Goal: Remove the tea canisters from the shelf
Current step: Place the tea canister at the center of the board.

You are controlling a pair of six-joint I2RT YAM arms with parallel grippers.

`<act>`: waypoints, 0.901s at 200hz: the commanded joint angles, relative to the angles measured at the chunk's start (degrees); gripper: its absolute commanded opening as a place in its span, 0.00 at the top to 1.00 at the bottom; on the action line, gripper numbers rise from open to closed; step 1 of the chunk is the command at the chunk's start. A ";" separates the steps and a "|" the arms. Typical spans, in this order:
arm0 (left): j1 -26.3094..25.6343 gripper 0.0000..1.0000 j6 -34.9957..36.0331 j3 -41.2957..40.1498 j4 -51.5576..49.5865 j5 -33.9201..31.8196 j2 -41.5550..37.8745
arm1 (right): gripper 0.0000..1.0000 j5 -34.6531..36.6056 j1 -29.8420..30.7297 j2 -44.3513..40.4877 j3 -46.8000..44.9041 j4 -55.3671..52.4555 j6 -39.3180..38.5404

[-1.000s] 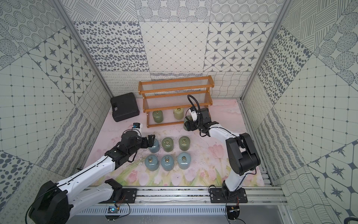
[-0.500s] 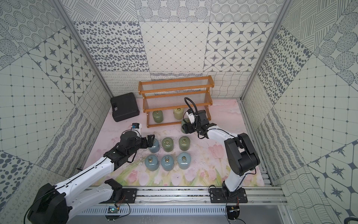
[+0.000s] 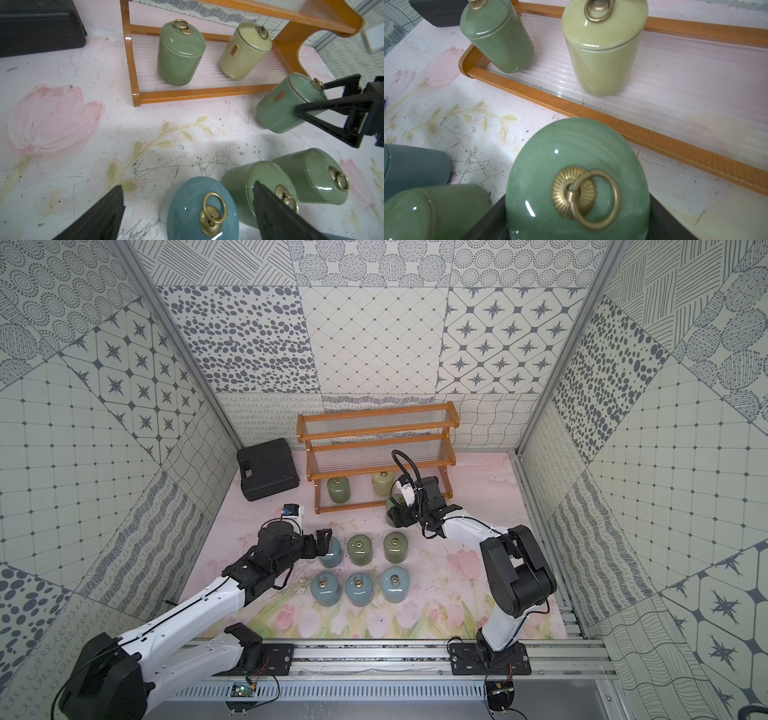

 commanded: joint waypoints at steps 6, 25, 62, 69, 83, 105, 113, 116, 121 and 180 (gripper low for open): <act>0.12 0.00 -0.31 0.00 0.24 0.46 -0.32 | 0.17 -0.27 0.91 -1.83 0.68 6.94 -0.78; 0.12 0.00 -0.31 -0.02 0.26 0.41 -0.49 | 0.17 0.06 1.33 -1.69 0.50 6.79 -0.91; 0.14 0.00 -0.38 -0.21 0.24 0.33 -0.55 | 0.17 1.60 1.92 -1.49 0.31 6.19 -1.13; 0.12 0.00 -0.31 -0.23 0.20 0.31 -0.56 | 0.17 1.95 1.97 -1.51 0.14 6.12 -1.13; 0.13 0.00 -0.30 -0.28 0.12 0.29 -0.53 | 0.17 2.72 2.06 -1.52 0.10 5.78 -1.13; 0.12 0.00 -0.31 -0.30 0.20 0.24 -0.55 | 0.17 3.28 2.06 -1.52 0.02 5.23 -1.23; 0.12 0.00 -0.38 -0.37 0.20 0.24 -0.53 | 0.17 3.36 2.14 -1.46 -0.11 5.15 -1.24; 0.12 0.00 -0.40 -0.37 0.24 0.20 -0.57 | 0.17 3.35 2.14 -1.43 -0.15 5.16 -1.25; 0.12 0.00 -0.40 -0.39 0.23 0.20 -0.49 | 0.17 3.33 2.15 -1.43 -0.22 5.15 -1.26; 0.12 0.00 -0.39 -0.33 0.01 0.23 -0.54 | 0.16 3.41 2.32 -0.73 -0.49 5.23 -1.06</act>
